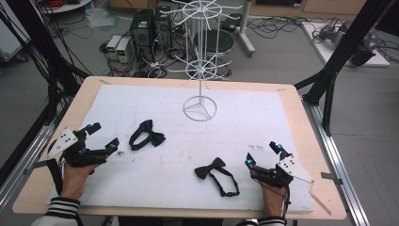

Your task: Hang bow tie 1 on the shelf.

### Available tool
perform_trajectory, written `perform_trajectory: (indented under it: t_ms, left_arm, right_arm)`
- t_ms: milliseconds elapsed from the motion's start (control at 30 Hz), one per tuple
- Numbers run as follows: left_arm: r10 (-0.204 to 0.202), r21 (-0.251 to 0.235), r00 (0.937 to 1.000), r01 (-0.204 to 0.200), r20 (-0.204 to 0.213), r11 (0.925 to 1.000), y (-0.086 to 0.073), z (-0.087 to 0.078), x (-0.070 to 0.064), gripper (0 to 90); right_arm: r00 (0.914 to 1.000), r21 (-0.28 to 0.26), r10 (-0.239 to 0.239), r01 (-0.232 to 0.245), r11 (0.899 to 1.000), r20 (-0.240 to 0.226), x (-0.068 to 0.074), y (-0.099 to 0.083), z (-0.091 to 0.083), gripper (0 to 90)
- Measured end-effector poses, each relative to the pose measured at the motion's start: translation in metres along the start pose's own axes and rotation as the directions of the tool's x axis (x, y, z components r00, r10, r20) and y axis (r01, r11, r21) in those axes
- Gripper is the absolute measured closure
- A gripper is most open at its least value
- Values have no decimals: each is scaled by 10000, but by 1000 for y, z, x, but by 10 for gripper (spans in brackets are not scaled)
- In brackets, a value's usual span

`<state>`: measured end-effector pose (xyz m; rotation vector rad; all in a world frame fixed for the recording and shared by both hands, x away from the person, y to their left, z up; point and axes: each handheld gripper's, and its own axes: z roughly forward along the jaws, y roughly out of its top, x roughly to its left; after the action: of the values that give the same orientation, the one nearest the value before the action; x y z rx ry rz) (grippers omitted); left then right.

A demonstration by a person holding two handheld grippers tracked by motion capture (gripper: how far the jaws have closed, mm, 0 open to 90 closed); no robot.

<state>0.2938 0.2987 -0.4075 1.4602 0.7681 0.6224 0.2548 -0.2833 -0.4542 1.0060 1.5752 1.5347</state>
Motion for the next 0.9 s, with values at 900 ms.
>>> perform_trajectory:
  t_ms: [900]
  left_arm:
    - [986, 2091, 9749, -1407, 1996, 9677, 58, 50, 25, 32]
  right_arm:
    - [10000, -30, -46, 46, 10000, 20, 0, 0, 0, 34]
